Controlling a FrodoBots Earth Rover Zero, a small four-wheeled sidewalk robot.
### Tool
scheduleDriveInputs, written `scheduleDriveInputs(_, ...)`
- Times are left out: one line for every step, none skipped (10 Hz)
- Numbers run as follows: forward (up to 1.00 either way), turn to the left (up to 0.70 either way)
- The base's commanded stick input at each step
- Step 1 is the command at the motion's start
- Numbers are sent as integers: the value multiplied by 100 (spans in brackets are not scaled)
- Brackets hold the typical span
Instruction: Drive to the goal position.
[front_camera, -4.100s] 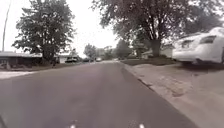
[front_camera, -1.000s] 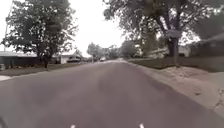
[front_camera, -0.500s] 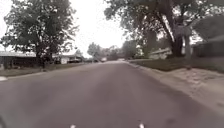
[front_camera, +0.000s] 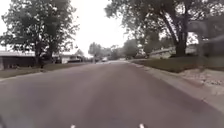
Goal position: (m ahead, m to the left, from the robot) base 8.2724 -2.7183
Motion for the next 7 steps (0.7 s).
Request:
scheduleDriveInputs(100,-40)
scheduleDriveInputs(100,-40)
scheduleDriveInputs(100,-40)
scheduleDriveInputs(100,-9)
scheduleDriveInputs(100,0)
scheduleDriveInputs(100,0)
scheduleDriveInputs(100,0)
